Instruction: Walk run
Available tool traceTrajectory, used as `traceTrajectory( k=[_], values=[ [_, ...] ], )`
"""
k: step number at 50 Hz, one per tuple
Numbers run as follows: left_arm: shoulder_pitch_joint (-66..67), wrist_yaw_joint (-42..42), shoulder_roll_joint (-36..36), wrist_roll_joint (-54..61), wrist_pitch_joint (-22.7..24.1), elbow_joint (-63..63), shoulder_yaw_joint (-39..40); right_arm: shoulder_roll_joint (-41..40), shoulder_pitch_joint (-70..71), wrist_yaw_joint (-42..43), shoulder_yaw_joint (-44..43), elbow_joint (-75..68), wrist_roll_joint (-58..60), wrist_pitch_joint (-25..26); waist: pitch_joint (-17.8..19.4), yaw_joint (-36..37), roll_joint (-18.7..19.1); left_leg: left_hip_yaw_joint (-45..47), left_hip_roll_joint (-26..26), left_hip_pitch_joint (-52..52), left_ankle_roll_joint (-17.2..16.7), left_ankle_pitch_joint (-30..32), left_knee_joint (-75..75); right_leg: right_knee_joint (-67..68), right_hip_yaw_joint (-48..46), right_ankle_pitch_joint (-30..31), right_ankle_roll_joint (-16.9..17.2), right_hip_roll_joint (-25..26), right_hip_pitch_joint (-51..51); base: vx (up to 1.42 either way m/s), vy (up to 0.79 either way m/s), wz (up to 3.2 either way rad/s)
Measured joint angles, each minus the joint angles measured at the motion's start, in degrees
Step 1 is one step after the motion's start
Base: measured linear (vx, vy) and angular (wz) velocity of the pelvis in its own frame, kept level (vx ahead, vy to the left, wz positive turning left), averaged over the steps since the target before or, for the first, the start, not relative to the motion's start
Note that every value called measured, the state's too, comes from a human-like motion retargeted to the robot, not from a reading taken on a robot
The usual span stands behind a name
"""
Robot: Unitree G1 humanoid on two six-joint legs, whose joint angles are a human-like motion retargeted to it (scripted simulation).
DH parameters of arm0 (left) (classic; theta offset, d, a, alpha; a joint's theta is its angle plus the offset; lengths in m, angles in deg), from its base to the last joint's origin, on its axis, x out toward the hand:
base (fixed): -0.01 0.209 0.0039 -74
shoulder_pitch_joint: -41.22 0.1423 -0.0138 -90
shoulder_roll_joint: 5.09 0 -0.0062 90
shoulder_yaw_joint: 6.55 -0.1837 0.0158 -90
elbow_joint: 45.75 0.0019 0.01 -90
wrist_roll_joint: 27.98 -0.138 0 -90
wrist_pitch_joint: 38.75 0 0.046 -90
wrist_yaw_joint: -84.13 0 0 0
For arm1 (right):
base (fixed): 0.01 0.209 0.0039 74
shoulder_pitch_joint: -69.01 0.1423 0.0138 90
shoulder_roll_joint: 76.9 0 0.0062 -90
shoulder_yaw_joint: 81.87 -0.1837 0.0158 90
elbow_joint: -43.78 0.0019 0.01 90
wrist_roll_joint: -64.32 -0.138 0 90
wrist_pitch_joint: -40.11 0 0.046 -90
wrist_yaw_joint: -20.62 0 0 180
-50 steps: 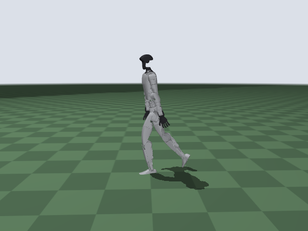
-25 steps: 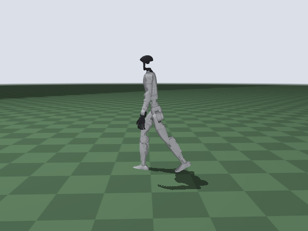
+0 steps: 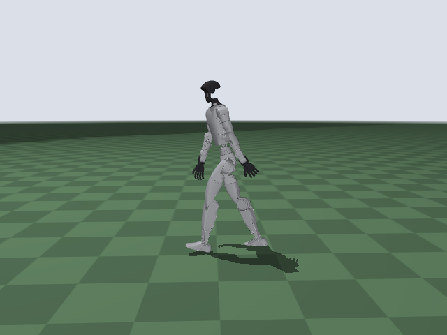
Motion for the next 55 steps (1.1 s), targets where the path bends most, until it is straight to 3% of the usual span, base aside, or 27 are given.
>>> traceTrajectory(
  k=[3,5,7,9,11,12,14,18,21,26,30,34,35,37,40,41,42,45,48,50,55],
  values=[
    [-1.33,-0.88,1.03,-1.77,-0.43,0.0,-1.03,-0.46,-3.55,-1.76,-0.08,2.01,2.68,-1.37,-0.72,-0.25,0.76,4.08,0.76,1.27,4.39,3.54,2.85,1.59,2.22,2.6,2.95,0.9,2.91,0.99,0.05,-0.21],
    [-1.92,0.69,1.57,-1.57,0.07,0.0,-1.58,-0.96,-7.09,-1.72,-0.39,1.02,4.1,-1.79,-2.03,0.74,1.85,1.56,2.22,2.48,3.6,7.14,4.15,3.37,3.37,7.19,4.51,1.75,4.84,1.2,0.12,-0.61],
    [-2.47,2.49,1.77,-0.24,1.09,-0.27,-1.12,-2.21,-10.58,-0.9,-0.9,-1.85,5.73,-0.99,-3.19,0.88,2.69,-4.75,3.62,2.75,3.2,5.4,8.31,7.21,3.01,16.01,2.64,1.41,5.58,1.11,0.08,-0.7],
    [-3.5,2.75,1.84,1.76,2.06,-1.63,-0.82,-3.75,-13.56,0.47,-1.15,-4.81,6.33,0.16,-4.01,-0.91,4.83,-8.7,4.76,5.24,3.97,1.72,10.29,14.72,2.08,26.53,-1.41,1.26,4.17,1.12,0.08,-0.22],
    [-5.18,1.62,2.48,4.35,2.89,-3.27,-1.9,-4.28,-15.96,0.71,-1.02,-7.6,5.7,0.83,-4.24,-2.3,7.87,-7.48,8.32,9.26,4.64,-1.34,10.48,25.7,-1.16,32.7,-5.51,0.6,1.52,1.05,0.12,-0.24],
    [-6.24,1.04,2.97,5.81,3.3,-4.07,-2.76,-4.14,-16.87,0.34,-0.93,-8.9,5.37,1.06,-4.15,-2.56,9.17,-5.39,10.39,11.49,4.74,-2.58,10.22,31.62,-2.7,32.59,-7.56,-0.31,-0.37,0.8,0.13,-0.63],
    [-8.76,0.96,4.15,8.69,4.28,-5.72,-4.24,-3.87,-17.81,-0.11,-1.36,-11.07,5.79,1.7,-3.56,-3.09,10.22,-3.65,11.51,15.6,4.07,-4.66,8.91,43.03,-2.34,26.19,-9.1,-3.65,-6.87,0.68,0.09,-0.75],
    [-13.73,3.94,6.7,11.33,6.68,-9.5,-6.51,-4.4,-18.75,1.86,-3.46,-14.27,6.05,2.66,-2.56,-8.34,7.65,-0.36,4.91,23.74,4.12,-4.62,0.28,54.47,-0.16,17.88,-7.13,-10.52,-23.0,0.74,0.04,0.21],
    [-16.88,4.55,8.7,11.83,8.64,-12.5,-8.82,-4.99,-20.22,1.83,-4.9,-15.14,4.73,2.76,-2.62,-12.85,7.0,-1.04,0.77,28.61,3.96,-5.05,-4.62,47.64,-1.01,13.19,-5.43,-11.17,-31.14,0.83,-0.01,0.83],
    [-20.87,4.11,10.73,13.33,11.48,-17.74,-12.0,-6.33,-21.55,0.68,-7.09,-15.64,2.74,3.02,-2.53,-18.42,5.68,-5.81,-4.73,36.15,3.39,-8.05,-8.81,21.25,1.02,8.5,-6.2,-9.14,-40.35,0.76,-0.09,0.8],
    [-21.08,4.45,8.78,14.1,13.8,-21.24,-13.1,-7.15,-21.41,0.17,-9.23,-15.5,0.85,3.34,-4.4,-20.18,6.43,-7.04,-5.13,40.58,2.12,-10.65,-9.81,10.15,4.72,6.24,-5.49,-6.11,-45.72,0.91,-0.17,0.51],
    [-17.03,1.93,5.51,11.01,14.6,-22.37,-12.15,-6.45,-19.69,0.39,-9.6,-14.82,-0.62,3.8,-6.16,-19.72,7.43,-6.91,-4.93,44.59,-1.08,-6.76,-7.4,15.64,-1.64,9.88,-10.89,-7.1,-43.3,0.96,-0.16,0.04],
    [-15.41,0.99,4.98,9.5,14.47,-22.26,-11.73,-6.23,-19.21,0.76,-9.4,-14.67,-0.83,3.78,-6.43,-20.33,7.44,-7.24,-5.14,45.66,-1.79,-4.03,-6.32,16.34,-0.77,12.62,-11.99,-6.99,-42.68,1.17,-0.25,0.45],
    [-11.72,1.12,3.78,5.03,13.95,-20.58,-9.97,-6.16,-17.93,1.82,-9.27,-14.77,-1.32,3.46,-6.75,-21.14,6.99,-4.56,-4.57,46.73,-1.75,5.71,-2.05,21.14,6.23,10.54,-12.21,-7.77,-42.14,1.21,-0.26,0.68],
    [-6.94,5.18,1.48,0.2,11.11,-15.33,-7.27,-6.51,-16.39,2.77,-7.78,-13.69,-2.6,3.15,-7.03,-20.17,2.38,6.38,-3.72,45.97,3.25,22.22,10.21,19.32,8.02,6.65,-10.95,-11.57,-34.59,1.03,-0.22,0.22],
    [-5.91,5.72,1.57,-0.2,9.99,-12.96,-7.21,-6.34,-15.87,2.26,-6.72,-13.16,-3.25,2.87,-6.88,-19.39,0.44,9.28,-3.18,44.87,4.93,23.84,15.5,18.68,6.23,5.87,-10.39,-13.79,-31.95,1.14,-0.3,0.04],
    [-5.04,6.05,1.73,-0.58,8.88,-10.64,-7.16,-6.13,-15.15,1.8,-5.84,-12.7,-3.78,2.64,-6.63,-18.81,-1.37,11.42,-2.38,43.36,6.38,23.81,20.8,18.1,4.8,5.05,-9.81,-15.69,-29.45,1.08,-0.3,0.51],
    [-3.51,5.54,2.41,-1.42,5.59,-4.81,-5.94,-5.36,-11.03,1.97,-4.36,-11.94,-3.72,2.61,-4.86,-17.46,-4.74,15.03,2.54,36.5,8.05,15.04,33.89,15.6,4.3,3.1,-7.98,-16.9,-22.84,0.68,-0.21,0.48],
    [-2.27,5.76,2.64,-0.53,3.0,-0.85,-3.03,-4.74,-6.39,3.6,-2.69,-10.9,-2.88,2.35,-3.28,-13.78,-2.22,10.09,5.37,24.79,3.01,8.87,38.44,7.72,-1.27,4.0,-7.48,-10.27,-14.78,0.78,-0.2,-0.27],
    [-0.78,5.9,2.44,0.72,2.22,0.0,-1.63,-3.78,-4.13,3.25,-1.51,-9.65,-2.73,1.66,-3.17,-10.88,-1.09,8.54,5.74,18.15,1.01,5.53,35.27,4.19,-1.42,3.88,-6.76,-6.49,-11.46,0.79,-0.19,-0.47],
    [1.58,4.35,1.67,2.31,2.04,0.0,0.76,-1.39,0.42,1.68,-0.94,-5.33,-1.51,0.52,-1.78,-3.85,1.38,7.24,5.51,6.7,1.31,2.18,15.21,0.01,0.27,1.13,-4.47,0.4,-3.7,0.83,-0.12,-0.52]
  ],
)
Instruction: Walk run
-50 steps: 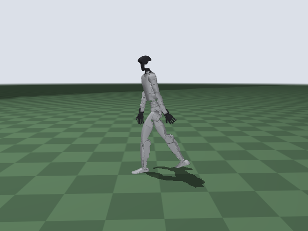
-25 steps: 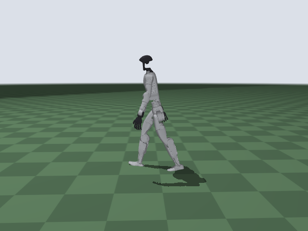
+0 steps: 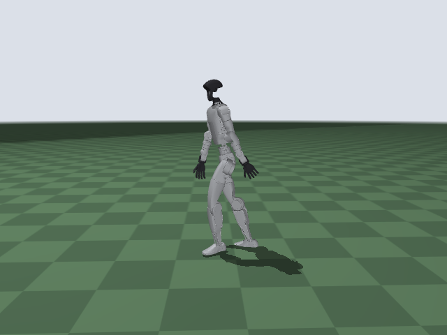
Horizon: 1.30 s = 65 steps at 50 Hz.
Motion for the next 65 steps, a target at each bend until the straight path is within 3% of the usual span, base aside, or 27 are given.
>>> traceTrajectory(
  k=[2,5,8,10,13,15,18,22,25,28,33,35,36,38,40,43,45,48,52,57,60,62,65],
  values=[
    [-0.36,-1.32,-0.32,-0.04,-0.76,0.0,0.77,0.23,1.42,0.12,0.05,1.55,0.57,-0.56,0.5,1.53,0.28,-6.87,-2.0,-4.23,-1.57,0.37,-7.17,-0.97,0.8,-0.83,1.12,1.35,2.64,0.78,-0.05,-0.47],
    [-0.91,-3.79,-0.28,-0.76,-1.81,0.0,0.87,0.14,2.5,-0.55,-0.27,1.96,2.0,-2.29,0.11,2.21,-0.77,-10.18,-3.1,-7.56,-0.2,0.87,-12.13,-0.28,2.85,-0.52,3.63,0.99,4.93,0.94,0.01,-0.33],
    [-2.11,-4.05,0.16,-1.24,-2.62,0.0,-0.11,0.43,1.37,-1.67,0.99,-1.28,3.98,-3.96,-0.8,1.97,-0.31,-2.89,0.07,-5.76,2.54,4.31,-7.22,1.8,4.33,4.42,6.87,1.4,7.93,0.96,0.05,-0.35],
    [-3.44,-3.17,0.38,-1.51,-3.09,0.0,-0.24,-0.29,-0.46,-1.36,1.3,-3.75,6.77,-2.18,-1.44,2.56,0.28,-10.59,0.6,-6.79,3.38,3.73,-3.25,4.67,4.22,11.3,7.1,0.97,9.06,1.04,0.08,-0.77],
    [-6.33,-2.3,0.67,-0.94,-2.33,-0.65,-1.61,-1.79,-5.15,0.02,3.07,-6.31,7.84,-0.8,-2.26,1.65,3.05,-13.01,3.57,-1.99,3.83,-2.28,-1.09,15.28,-0.82,26.77,0.14,-0.74,7.5,1.07,0.12,-0.6],
    [-7.88,-2.75,1.29,0.35,-1.14,-2.21,-3.85,-2.24,-7.94,0.22,3.43,-8.52,7.49,-1.39,-2.54,1.04,6.15,-10.46,7.55,3.25,3.45,-4.66,-2.35,25.51,-5.45,32.39,-6.03,-1.51,5.5,0.99,0.19,-0.51],
    [-11.46,-0.94,3.5,4.02,1.26,-3.79,-6.32,-3.34,-10.92,0.29,2.5,-10.66,7.16,-1.0,-1.36,-1.7,8.84,-8.4,9.07,10.2,2.03,-6.85,-5.32,40.59,-5.74,25.01,-6.35,-4.64,-2.03,0.84,0.13,-0.38],
    [-17.35,2.72,6.81,6.64,2.85,-5.88,-8.91,-4.86,-14.84,0.86,-0.83,-12.65,3.78,-0.32,-0.48,-7.66,6.66,-4.46,1.86,19.11,1.7,-5.85,-15.49,50.7,-4.63,16.65,-2.89,-9.55,-16.96,0.84,0.07,0.66],
    [-20.94,1.32,8.52,7.29,4.87,-9.38,-10.75,-5.87,-18.2,0.4,-3.63,-13.7,2.03,-0.46,-0.9,-11.45,5.26,-5.01,-2.61,23.36,0.81,-6.05,-20.06,43.94,-3.8,12.25,-1.04,-9.69,-26.0,0.71,-0.01,0.92],
    [-23.97,-1.16,10.37,8.17,7.93,-13.57,-11.73,-6.46,-20.07,-1.41,-4.55,-15.3,0.91,0.11,-0.55,-14.79,4.06,-7.29,-6.19,27.5,0.21,-7.7,-22.46,28.36,-3.95,8.15,-1.89,-8.85,-31.75,0.79,-0.09,0.8],
    [-26.44,1.01,11.86,9.99,13.58,-16.55,-13.84,-7.0,-21.53,-3.01,-5.99,-16.76,0.84,2.09,-0.97,-16.84,3.37,-8.89,-9.03,34.92,-1.82,-10.66,-24.86,8.38,2.3,6.09,-0.71,-4.59,-39.53,0.86,-0.13,0.59],
    [-26.13,2.55,10.8,9.61,13.25,-16.23,-14.04,-6.63,-21.61,-3.07,-6.72,-16.89,1.15,2.53,-1.84,-15.91,3.66,-11.04,-9.71,36.82,-3.01,-10.88,-24.32,8.88,1.95,5.5,-1.94,-4.46,-40.75,1.04,-0.12,0.19],
    [-25.24,2.33,10.07,9.11,12.86,-16.2,-13.67,-6.37,-21.19,-2.74,-7.23,-16.84,1.55,2.93,-2.59,-15.5,3.97,-11.96,-9.99,37.27,-3.78,-9.88,-23.74,11.41,1.99,6.26,-4.61,-4.61,-41.13,0.96,-0.09,0.06],
    [-22.43,1.1,8.94,7.89,12.25,-15.99,-12.25,-6.09,-20.41,-1.88,-7.23,-16.53,1.86,3.39,-3.67,-15.76,4.08,-12.14,-10.53,39.05,-5.71,-6.15,-22.38,14.54,-3.13,10.19,-7.84,-6.14,-39.81,1.01,-0.16,0.15],
    [-17.93,-0.25,7.7,5.86,11.28,-15.53,-9.73,-5.89,-19.52,-1.62,-5.64,-16.45,0.66,3.4,-3.83,-17.91,4.07,-11.9,-10.36,41.31,-7.46,1.86,-19.83,18.78,4.15,11.69,-9.58,-5.99,-39.51,1.42,-0.37,0.76],
    [-11.9,2.11,3.83,3.62,9.13,-11.77,-6.71,-5.93,-18.0,-0.59,-5.66,-14.47,-0.63,3.51,-4.44,-18.04,1.42,-3.64,-8.31,40.57,-3.74,19.25,-9.24,19.6,7.53,6.06,-7.66,-9.21,-33.52,1.18,-0.26,0.65],
    [-8.92,2.81,2.1,3.0,6.86,-8.15,-5.67,-5.85,-17.44,0.44,-3.64,-11.66,-1.73,2.11,-4.27,-15.85,-2.9,2.11,-8.82,38.19,0.81,23.36,2.19,17.37,6.29,4.23,-6.49,-12.83,-27.96,0.84,-0.23,-0.12],
    [-6.51,-0.26,1.58,1.29,3.01,-4.16,-6.12,-5.41,-14.69,3.9,-0.77,-7.83,-2.59,-0.04,-2.6,-14.11,-7.24,4.74,-4.59,29.99,3.97,14.26,18.52,15.13,4.22,2.33,-4.4,-16.14,-21.48,0.88,-0.29,0.39],
    [-2.79,-2.51,0.18,-2.97,1.29,-2.36,-5.8,-5.11,-8.82,7.88,0.55,-5.59,-1.95,-1.05,-1.04,-9.96,-5.16,2.53,0.48,16.13,0.76,7.78,24.75,7.1,-1.92,2.62,-3.57,-9.72,-12.41,0.77,-0.25,-0.01],
    [1.24,-0.55,-1.8,-4.44,0.37,-0.21,-4.77,-2.82,-2.84,1.78,2.44,-3.47,-0.67,-0.33,-0.04,-3.91,-1.53,1.95,1.68,2.86,0.8,1.86,11.67,0.98,-1.2,1.08,-1.6,-1.21,-3.74,0.78,-0.19,-0.51],
    [1.87,-2.48,-2.71,-4.62,-2.1,0.0,-3.47,-1.95,-0.11,0.47,3.66,-2.44,0.97,-0.22,1.0,-1.74,0.33,-3.03,-1.23,-2.59,0.25,2.05,-2.33,-1.11,-0.37,-0.16,0.15,2.65,1.53,0.37,-0.1,-0.5],
    [1.45,-4.58,-2.86,-4.91,-3.26,0.0,-3.11,-1.68,0.52,0.98,4.43,-2.09,1.46,-0.88,1.04,0.37,-0.28,-8.87,-3.6,-5.79,-1.34,1.03,-9.16,-1.13,1.02,-0.29,1.7,2.71,3.5,1.32,-0.12,-0.67],
    [-0.3,-6.5,-2.54,-5.13,-2.86,0.0,-3.33,-1.85,0.33,0.98,4.05,-2.05,3.29,-2.85,0.79,2.79,-1.62,-9.3,-5.03,-7.56,-2.49,1.36,-14.46,0.13,3.51,1.19,4.85,1.68,5.68,1.08,-0.08,-0.49]
  ],
)
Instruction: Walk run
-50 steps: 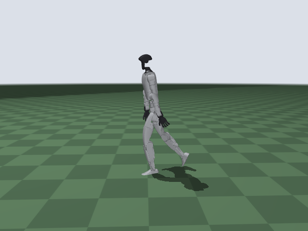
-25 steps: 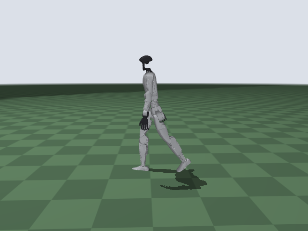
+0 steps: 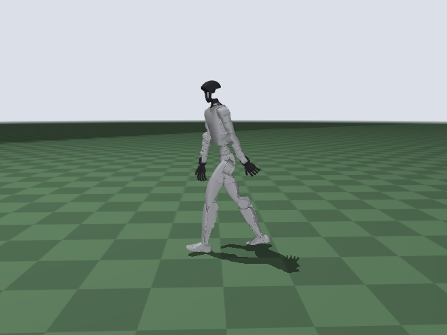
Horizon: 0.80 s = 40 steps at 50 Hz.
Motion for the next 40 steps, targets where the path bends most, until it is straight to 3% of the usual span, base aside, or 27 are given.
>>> traceTrajectory(
  k=[3,5,8,10,13,17,20,24,27,30,33,35,38,40],
  values=[
    [-1.83,2.23,0.83,1.37,0.75,-0.3,-0.98,-0.82,-2.16,1.04,-1.24,-0.73,0.74,-2.88,-0.95,0.19,0.46,7.08,1.47,2.84,5.32,2.45,3.6,2.5,0.6,5.02,3.15,0.18,2.92,1.09,-0.01,-0.28],
    [-2.99,5.17,1.46,3.27,1.22,-0.01,-2.24,-1.04,-5.01,1.86,-1.89,-1.49,0.6,-3.3,-1.85,2.27,1.3,-3.59,1.54,2.8,5.79,3.82,6.29,5.37,0.4,12.29,3.14,-0.01,4.77,1.39,0.06,-0.93],
    [-4.94,6.31,2.41,5.42,1.3,-0.83,-5.41,-2.99,-10.34,4.39,-2.93,-2.1,0.46,-2.59,-3.34,0.51,4.29,-7.24,4.7,6.53,6.51,-2.91,11.37,17.2,0.1,29.02,-2.34,-0.9,2.61,1.21,0.01,-0.46],
    [-6.56,5.59,3.63,4.9,1.49,-2.97,-8.48,-3.52,-13.11,5.25,-3.42,-3.12,-1.77,-3.13,-3.71,-1.29,8.01,-4.23,9.4,11.76,6.96,-5.62,10.82,28.29,-4.64,34.68,-7.36,-0.97,0.46,1.04,0.03,-0.07],
    [-10.5,7.44,5.92,5.67,3.65,-5.86,-11.93,-3.66,-14.93,7.01,-6.27,-5.48,-2.8,-3.41,-2.65,-2.69,11.21,-6.01,10.27,17.76,6.77,-8.59,9.13,43.53,-5.64,25.92,-9.73,-4.26,-7.68,0.81,0.01,-0.35],
    [-16.96,7.3,8.72,9.39,4.57,-7.82,-12.94,-3.95,-16.29,9.89,-9.34,-8.85,-4.8,-3.49,-2.13,-8.47,9.21,-2.21,5.09,25.54,7.0,-8.37,0.7,51.28,-5.3,17.13,-7.5,-10.01,-23.34,0.76,-0.05,0.38],
    [-21.29,3.09,9.74,11.37,5.59,-9.7,-11.68,-3.94,-18.26,9.67,-10.8,-10.1,-6.51,-2.98,-2.36,-12.71,7.47,-2.54,0.47,30.21,6.66,-8.69,-4.13,43.96,-4.99,12.11,-6.15,-11.74,-32.72,0.76,-0.08,0.83],
    [-25.19,-0.7,11.41,14.39,7.68,-15.04,-11.82,-4.26,-19.55,9.23,-12.12,-11.28,-8.11,-1.37,-1.2,-16.71,5.24,-5.47,-4.49,37.16,5.58,-10.6,-8.04,22.59,-1.12,7.08,-7.19,-10.01,-41.02,0.82,-0.19,0.78],
    [-25.72,-3.02,10.63,14.65,8.18,-21.78,-10.86,-4.9,-19.31,8.57,-13.24,-11.8,-8.74,-0.48,-1.18,-18.46,4.97,-5.86,-5.21,41.51,4.22,-12.08,-9.69,10.4,2.98,5.51,-7.52,-7.15,-46.05,0.8,-0.25,0.62],
    [-23.43,-1.99,6.87,15.94,8.62,-28.61,-8.07,-4.59,-18.92,7.06,-12.88,-11.54,-9.14,-0.17,-2.06,-19.52,5.58,-7.07,-4.76,44.08,1.88,-11.76,-8.85,10.7,1.32,4.64,-9.28,-8.03,-48.48,0.78,-0.19,0.48],
    [-18.89,2.26,2.51,18.24,11.07,-31.05,-4.89,-4.18,-17.46,7.18,-12.76,-11.17,-8.09,0.77,-3.25,-20.38,5.22,-6.72,-5.66,46.37,-0.5,-5.7,-5.9,16.81,-5.29,9.25,-12.61,-11.8,-46.64,1.12,-0.35,0.34],
    [-15.04,4.02,0.78,16.85,12.32,-29.56,-3.38,-3.97,-16.82,6.56,-11.64,-11.15,-8.7,0.91,-3.35,-21.78,4.28,-4.87,-6.29,48.39,-0.71,4.4,-2.39,21.99,2.7,10.38,-13.4,-12.75,-46.79,1.26,-0.4,0.72],
    [-10.41,5.75,-1.02,9.64,11.89,-22.36,-2.79,-3.71,-15.52,5.78,-10.33,-10.66,-9.17,1.27,-3.75,-20.32,0.55,6.28,-4.84,47.18,4.37,20.51,10.49,22.85,5.46,5.05,-11.69,-16.94,-40.15,1.04,-0.3,0.33],
    [-9.2,6.48,0.15,4.97,10.12,-14.96,-3.29,-2.88,-13.71,4.84,-7.82,-10.03,-8.89,1.33,-3.11,-18.96,-2.95,10.99,-3.96,44.43,7.9,18.81,22.14,21.54,4.63,2.92,-10.81,-19.8,-35.0,1.01,-0.43,-0.01]
  ],
)
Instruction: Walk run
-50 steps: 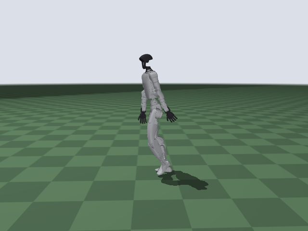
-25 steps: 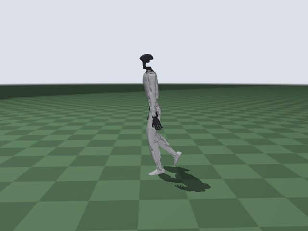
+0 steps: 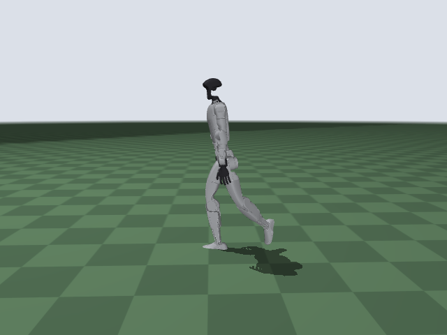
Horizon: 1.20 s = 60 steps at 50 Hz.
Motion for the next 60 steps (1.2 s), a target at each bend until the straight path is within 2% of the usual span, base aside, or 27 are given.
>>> traceTrajectory(
  k=[2,3,5,7,11,15,20,22,23,25,28,30,33,35,37,40,43,46,50,52,53,55,58,60],
  values=[
    [0.52,-0.95,2.33,-3.14,-2.69,6.4,-1.41,1.1,3.16,-0.06,1.9,0.57,1.69,0.2,0.98,0.29,-1.87,2.58,3.84,-4.98,1.9,-9.69,10.59,-1.76,-3.55,-1.23,1.17,-1.9,5.06,0.75,-0.35,0.36],
    [0.98,-1.53,3.29,-4.66,-4.1,8.56,-1.67,1.47,4.91,0.39,2.54,0.93,2.9,0.27,1.53,0.83,-1.92,2.84,6.02,-8.38,2.48,-13.26,15.04,-3.35,-4.28,-1.48,1.57,-0.79,7.52,0.63,-0.29,0.13],
    [2.64,-2.09,4.57,-6.76,-6.0,10.84,-1.23,2.05,8.34,1.49,3.46,1.89,5.32,0.15,2.18,2.39,0.11,-0.63,8.58,-16.61,0.02,-17.19,20.18,-8.85,-6.77,-0.64,2.24,4.22,12.86,0.67,-0.28,-0.24],
    [5.26,-1.24,4.78,-6.66,-6.05,11.11,0.39,3.02,10.93,1.43,4.95,3.43,6.23,-0.64,2.3,5.13,1.25,-0.87,8.55,-22.28,-2.04,-19.45,17.64,-13.53,-10.01,-0.31,2.96,7.88,17.29,0.77,-0.29,-0.7],
    [9.72,1.54,3.96,-0.94,-4.11,11.39,4.94,4.92,15.19,0.01,6.98,7.41,6.78,-2.65,2.89,11.47,3.2,1.06,8.64,-31.0,-3.76,-21.59,3.0,-18.82,-9.11,-1.5,4.76,14.27,23.7,0.67,-0.19,-1.0],
    [10.51,2.3,2.48,5.65,-4.35,14.5,9.71,5.85,18.38,-0.23,7.47,10.93,6.83,-4.54,4.2,15.56,5.42,-6.41,5.21,-37.68,-6.06,-21.9,-15.97,-21.93,-7.31,-3.81,7.08,19.08,30.53,0.94,-0.16,-0.71],
    [9.49,-4.43,1.85,5.52,-10.47,14.96,9.1,5.96,19.95,5.38,8.56,10.6,7.07,-5.54,4.31,17.05,4.01,-7.77,2.61,-41.46,-2.64,-20.51,-23.83,-21.27,-3.88,-4.37,11.25,18.2,35.84,0.89,-0.09,-0.37],
    [8.36,-6.53,1.99,2.42,-11.41,14.96,7.07,5.34,18.95,6.88,8.23,8.95,8.92,-5.23,3.47,17.89,4.71,-6.11,3.94,-40.32,-0.93,-17.14,-20.58,-19.86,-2.82,-1.7,13.57,18.3,37.82,0.91,0.05,-0.62],
    [7.85,-6.69,2.02,0.62,-11.21,14.96,6.13,5.11,17.89,6.57,8.06,8.11,9.64,-5.01,2.87,18.6,5.09,-2.98,5.42,-38.9,-1.49,-14.87,-19.94,-18.87,-2.55,0.36,14.6,18.24,38.78,1.13,0.11,-0.83],
    [6.76,-6.19,2.15,-3.13,-10.19,14.79,4.49,4.5,14.85,4.73,7.64,6.52,10.95,-4.71,2.15,19.77,5.66,-6.92,6.56,-37.54,-1.07,-15.07,-17.04,-15.69,0.2,7.55,15.45,18.05,39.9,1.3,0.13,-0.93],
    [5.11,-4.31,2.39,-4.64,-9.36,12.11,2.04,2.31,9.38,4.67,8.07,4.38,10.51,-4.61,1.41,18.44,7.89,-13.01,8.07,-33.58,-0.98,-21.13,-13.91,-3.5,1.3,24.75,11.1,16.97,37.1,1.1,0.08,-0.53],
    [3.58,-4.27,3.14,-3.93,-8.72,9.78,-0.17,1.72,6.31,4.78,8.57,2.75,8.95,-4.55,1.69,17.06,10.4,-12.43,9.6,-28.04,-0.62,-23.55,-15.71,8.72,-2.96,32.05,6.94,15.97,34.21,0.93,0.1,-0.12],
    [-1.12,-2.59,4.6,-0.1,-6.64,7.53,-0.95,1.49,4.1,4.47,7.14,0.59,9.34,-3.53,3.25,15.28,11.44,-7.43,10.16,-20.55,-1.42,-25.42,-19.36,26.39,-3.43,23.2,3.63,11.01,24.85,0.85,0.08,-0.16],
    [-4.53,-0.62,5.42,3.9,-6.33,6.22,0.13,0.76,2.77,5.02,5.48,-0.49,10.14,-3.12,4.12,12.55,10.93,-8.77,7.09,-16.74,-1.8,-25.22,-23.28,33.5,-2.81,18.45,4.26,8.49,17.36,0.74,0.01,0.41],
    [-7.79,-0.02,6.32,8.65,-5.52,4.78,0.9,0.02,1.02,5.22,3.94,-1.1,9.35,-3.03,4.09,9.13,10.05,-6.1,4.61,-13.02,-1.62,-25.18,-27.16,34.68,-3.9,14.87,5.03,6.94,10.62,0.92,-0.02,0.94],
    [-12.15,-1.77,7.24,14.23,-3.0,1.79,0.88,-0.97,-2.39,4.35,1.9,-1.34,7.18,-3.12,3.51,5.34,9.09,-8.31,1.24,-9.13,-2.37,-25.73,-30.85,26.27,-4.7,9.18,5.98,8.08,2.57,0.84,-0.08,1.05],
    [-15.5,-4.54,8.1,16.6,-0.79,-2.82,-0.59,-1.63,-4.99,3.57,-0.07,-2.0,6.18,-2.65,3.66,2.59,7.87,-11.13,-1.62,-4.77,-3.17,-27.57,-33.0,9.14,-5.07,5.03,4.32,10.14,-2.78,0.87,-0.17,0.98],
    [-17.12,-5.15,9.24,17.07,1.36,-7.98,-3.59,-1.91,-6.07,2.97,-1.74,-3.19,5.87,-1.85,3.15,0.56,7.19,-12.75,-3.33,-1.05,-3.47,-30.12,-34.04,-6.77,-5.11,1.91,4.19,12.41,-7.11,0.76,-0.2,0.88],
    [-16.32,-2.75,9.69,14.95,4.69,-11.04,-6.4,-1.25,-6.21,1.85,-2.29,-4.43,5.65,-0.63,1.1,-0.07,7.61,-16.25,-3.98,1.36,-4.27,-32.51,-32.28,-12.3,-6.12,-0.75,2.22,14.39,-9.89,0.85,-0.23,0.44],
    [-13.68,-1.96,8.73,12.92,5.0,-10.27,-6.89,-0.75,-5.81,1.94,-2.99,-4.37,6.0,0.46,-0.09,0.83,8.4,-15.9,-3.74,3.11,-6.34,-30.07,-31.02,-8.21,-9.91,-0.02,-1.52,13.55,-8.53,1.07,-0.22,0.1],
    [-11.89,-2.11,8.14,11.52,4.5,-9.51,-6.71,-0.52,-5.72,1.88,-2.98,-4.14,5.99,0.66,-0.56,0.44,8.49,-16.12,-3.96,4.27,-7.5,-27.54,-30.15,-8.03,-11.31,3.29,-1.98,13.12,-7.42,1.06,-0.19,0.36],
    [-7.95,-2.62,6.58,7.47,2.8,-7.27,-4.64,-0.15,-5.12,1.65,-2.93,-3.5,5.74,0.55,-1.4,-0.7,8.58,-14.86,-4.05,5.83,-9.53,-19.21,-27.55,-4.25,-2.86,6.27,-1.79,12.96,-7.74,1.18,-0.26,0.68],
    [-2.32,-1.56,3.61,2.48,0.31,-0.73,-1.88,-0.07,-4.16,1.79,-2.06,-1.86,4.22,0.03,-2.37,-0.9,6.49,-4.38,-1.44,5.59,-7.55,-1.8,-17.41,-3.14,0.19,2.98,-2.55,9.96,-2.38,1.25,-0.29,0.54],
    [0.31,-1.45,2.84,0.79,-1.95,4.86,-1.63,0.72,-3.39,1.01,0.75,-0.61,4.24,-0.94,-1.93,1.19,2.75,1.79,-1.45,3.65,-4.07,2.84,-5.95,-4.63,-3.2,1.24,-1.57,5.42,3.45,0.96,-0.25,-0.06]
  ],
)
